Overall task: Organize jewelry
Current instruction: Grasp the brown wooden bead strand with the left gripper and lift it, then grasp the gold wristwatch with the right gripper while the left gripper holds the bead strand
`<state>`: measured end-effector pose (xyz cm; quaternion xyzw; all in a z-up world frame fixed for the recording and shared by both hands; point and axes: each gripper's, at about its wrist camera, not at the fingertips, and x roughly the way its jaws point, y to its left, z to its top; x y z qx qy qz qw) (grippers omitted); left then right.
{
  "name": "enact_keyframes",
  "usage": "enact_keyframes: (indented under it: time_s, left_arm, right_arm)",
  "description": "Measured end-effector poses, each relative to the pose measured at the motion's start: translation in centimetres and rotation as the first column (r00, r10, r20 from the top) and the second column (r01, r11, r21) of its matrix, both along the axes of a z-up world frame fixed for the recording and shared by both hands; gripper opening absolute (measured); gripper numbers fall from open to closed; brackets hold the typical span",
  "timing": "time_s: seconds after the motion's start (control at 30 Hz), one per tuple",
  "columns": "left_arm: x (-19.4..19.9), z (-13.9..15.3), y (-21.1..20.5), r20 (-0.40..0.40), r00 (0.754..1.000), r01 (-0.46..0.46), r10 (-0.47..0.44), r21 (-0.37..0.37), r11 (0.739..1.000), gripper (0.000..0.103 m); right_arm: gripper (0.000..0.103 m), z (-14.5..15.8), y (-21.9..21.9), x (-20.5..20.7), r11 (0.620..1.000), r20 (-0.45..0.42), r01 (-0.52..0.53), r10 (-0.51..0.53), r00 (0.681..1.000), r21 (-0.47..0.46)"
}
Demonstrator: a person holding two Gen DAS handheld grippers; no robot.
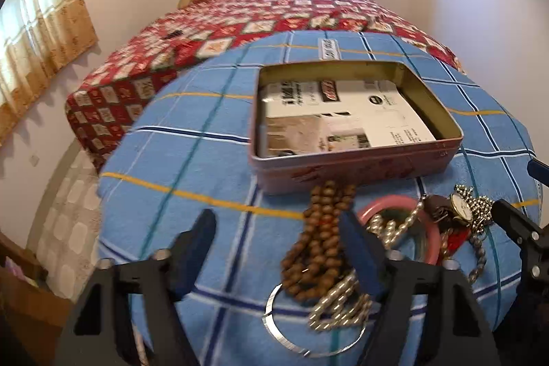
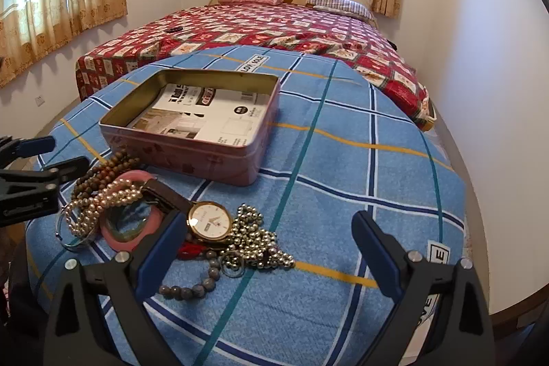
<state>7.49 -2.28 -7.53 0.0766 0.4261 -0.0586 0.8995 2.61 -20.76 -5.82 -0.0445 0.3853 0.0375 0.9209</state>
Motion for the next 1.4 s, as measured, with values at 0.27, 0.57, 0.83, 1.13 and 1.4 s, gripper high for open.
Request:
enact_keyframes:
  time_s: [0.27, 0.57, 0.83, 1.13, 1.4]
  left_arm:
    - [0.6, -2.0, -0.8, -0.068, 0.995, 0.067, -0.071, -0.054, 0.996, 0.03]
    - [-1.4, 1.3, -1.7, 0.063, 0.993, 0.104, -0.103, -0.025, 0.994, 0.018]
    - [-1.5, 2.7, 0.3, 0.084, 0.995, 0.061, -0.056, -0.054, 0.997, 0.018]
    - [-1.5, 2.8, 1.0, 0.09, 0.995, 0.038, -0.032, -0.062, 0.997, 0.018]
    - [-0.8, 1.4, 1.6, 0.057, 0.998, 0.01, -0.007, -0.064, 0.998, 0.018]
  right_arm:
    - [0.098, -0.5, -0.3, 0.5, 1.0, -0.006, 0.011, -0.011, 1.0, 0.007]
    - [0.097, -1.0, -0.9, 1.0, 1.0, -0.014, 0.022, -0.023, 1.0, -0.012]
    - [0.085, -1.3, -0.8, 1.1, 0.999, -0.04, -0.041, 0.041, 0.998, 0.011]
    - [0.074, -2.2, 3.0, 2.4, 0.973, -0.062, -0.231, 0.228, 0.972, -0.033]
    - [0.053, -4.1, 2.4, 4.3, 0.97, -0.124, -0.241, 0.244, 0.962, 0.038]
